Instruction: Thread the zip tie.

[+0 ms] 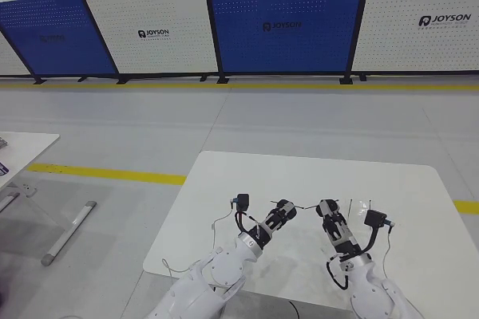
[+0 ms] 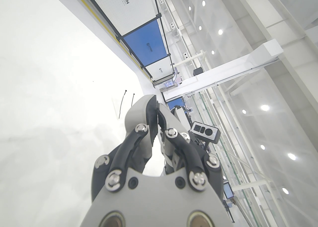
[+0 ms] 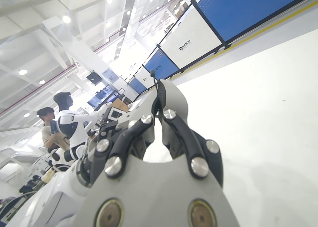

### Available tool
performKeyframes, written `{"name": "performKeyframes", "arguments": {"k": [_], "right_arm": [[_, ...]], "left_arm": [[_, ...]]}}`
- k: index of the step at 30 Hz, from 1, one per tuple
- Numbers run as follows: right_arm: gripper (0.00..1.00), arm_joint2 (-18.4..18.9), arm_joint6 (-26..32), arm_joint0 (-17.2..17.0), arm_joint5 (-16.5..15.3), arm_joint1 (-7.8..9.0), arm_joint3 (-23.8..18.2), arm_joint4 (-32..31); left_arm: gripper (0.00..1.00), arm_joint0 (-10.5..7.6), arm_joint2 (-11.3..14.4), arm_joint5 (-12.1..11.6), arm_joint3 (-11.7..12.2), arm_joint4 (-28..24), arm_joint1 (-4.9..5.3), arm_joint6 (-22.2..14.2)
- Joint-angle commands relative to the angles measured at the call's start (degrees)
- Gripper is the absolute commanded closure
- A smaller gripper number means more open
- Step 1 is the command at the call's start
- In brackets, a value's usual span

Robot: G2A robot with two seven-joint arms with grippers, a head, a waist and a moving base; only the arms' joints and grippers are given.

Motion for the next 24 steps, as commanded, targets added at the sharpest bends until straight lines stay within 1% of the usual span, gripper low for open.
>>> {"name": "performKeyframes", "arguments": {"k": [1, 11, 24], "right_arm": [[1.0, -0.1, 0.3, 0.1, 0.0, -0.06, 0.1, -0.1], [1.0, -0.4, 0.4, 1.3, 0.9, -0.56, 1.6, 0.1], [1.0, 0.0, 0.3, 0.3, 0.1, -0.79, 0.8, -0.3]], "left_arm": [[1.0, 0.0, 0.0, 0.0, 0.0, 0.0, 0.0, 0.0], [1.0, 0.0, 0.0, 0.0, 0.0, 0.0, 0.0, 0.0], [1.0, 0.0, 0.0, 0.0, 0.0, 0.0, 0.0, 0.0]]}}
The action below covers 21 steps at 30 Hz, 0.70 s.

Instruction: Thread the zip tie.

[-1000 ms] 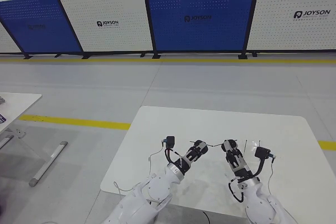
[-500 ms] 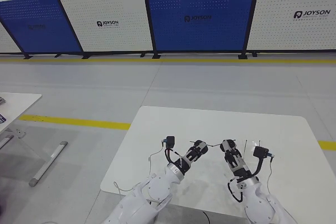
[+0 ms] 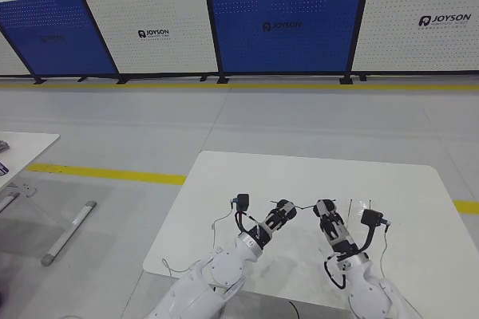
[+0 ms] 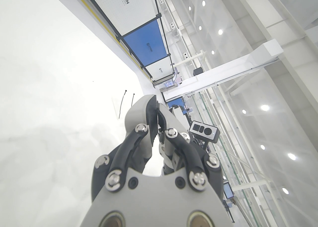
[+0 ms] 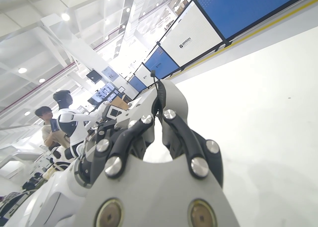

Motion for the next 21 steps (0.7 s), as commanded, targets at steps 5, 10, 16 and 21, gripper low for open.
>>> {"name": "performKeyframes", "arguments": {"k": [5, 10, 16, 21], "right_arm": [[1.0, 0.2, 0.2, -0.1, 0.1, -0.11, 0.2, -0.2], [1.0, 0.4, -0.1, 0.0, -0.2, -0.27, 0.4, 0.3], [1.0, 0.7, 0.0, -0.2, -0.7, -0.34, 0.4, 0.4], [1.0, 1.1, 0.4, -0.5, -1.0, -0.35, 0.0, 0.5]], "left_arm": [[1.0, 0.0, 0.0, 0.0, 0.0, 0.0, 0.0, 0.0], [1.0, 0.0, 0.0, 0.0, 0.0, 0.0, 0.0, 0.0], [1.0, 0.0, 0.0, 0.0, 0.0, 0.0, 0.0, 0.0], [1.0, 0.0, 0.0, 0.0, 0.0, 0.0, 0.0, 0.0]]}}
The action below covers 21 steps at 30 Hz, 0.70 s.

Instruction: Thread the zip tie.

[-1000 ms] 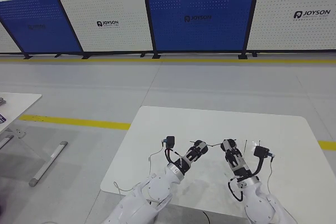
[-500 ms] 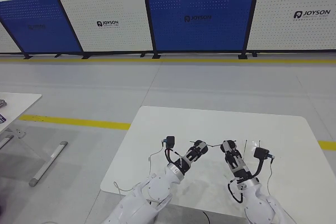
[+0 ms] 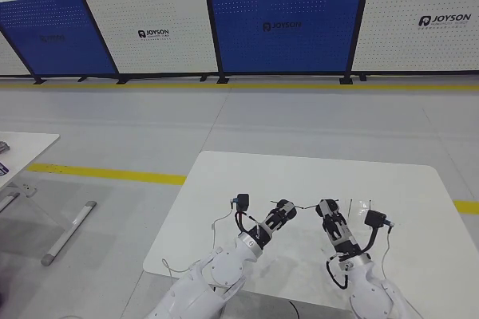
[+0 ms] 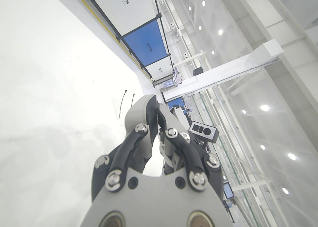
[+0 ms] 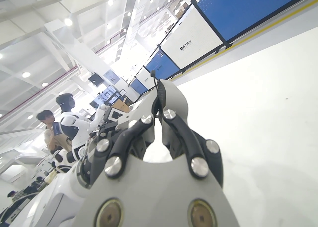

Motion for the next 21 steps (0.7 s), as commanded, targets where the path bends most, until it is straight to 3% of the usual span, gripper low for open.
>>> {"name": "performKeyframes", "arguments": {"k": [1, 21], "right_arm": [[1.0, 0.0, 0.3, 0.0, 0.1, -0.01, -0.1, -0.3], [1.0, -0.7, 0.0, 1.4, 0.8, -0.76, 1.9, -0.3]], "left_arm": [[1.0, 0.0, 0.0, 0.0, 0.0, 0.0, 0.0, 0.0], [1.0, 0.0, 0.0, 0.0, 0.0, 0.0, 0.0, 0.0]]}}
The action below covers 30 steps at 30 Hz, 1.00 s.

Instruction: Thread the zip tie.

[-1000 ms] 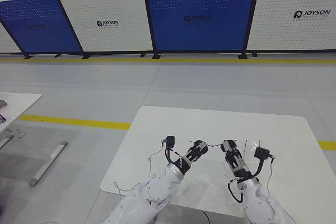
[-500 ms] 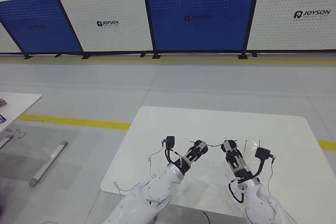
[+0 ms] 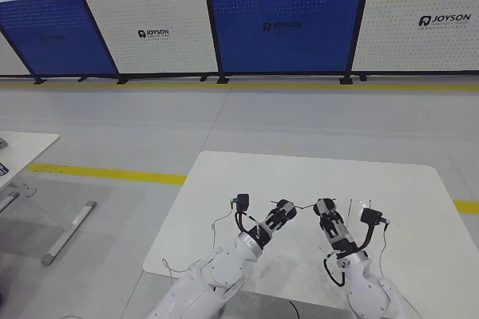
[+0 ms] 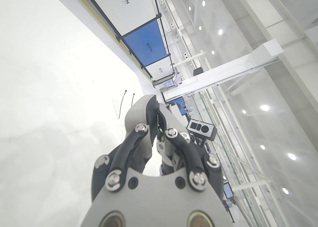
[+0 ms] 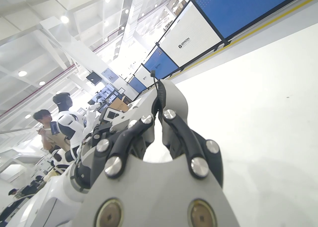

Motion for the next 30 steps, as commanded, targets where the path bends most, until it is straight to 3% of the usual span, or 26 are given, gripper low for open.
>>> {"name": "performKeyframes", "arguments": {"k": [1, 11, 24, 30], "right_arm": [[1.0, 0.1, -0.1, -0.1, -0.1, -0.03, 0.0, 0.1], [1.0, -1.2, -0.1, -0.3, -0.7, -0.45, 0.2, -0.2], [1.0, -3.4, -3.6, 0.2, -0.8, -0.94, 0.0, 7.7], [1.0, -4.1, -2.3, 1.3, -0.8, -0.63, 2.5, 8.8]], "left_arm": [[1.0, 0.0, 0.0, 0.0, 0.0, 0.0, 0.0, 0.0], [1.0, 0.0, 0.0, 0.0, 0.0, 0.0, 0.0, 0.0], [1.0, 0.0, 0.0, 0.0, 0.0, 0.0, 0.0, 0.0], [1.0, 0.0, 0.0, 0.0, 0.0, 0.0, 0.0, 0.0]]}}
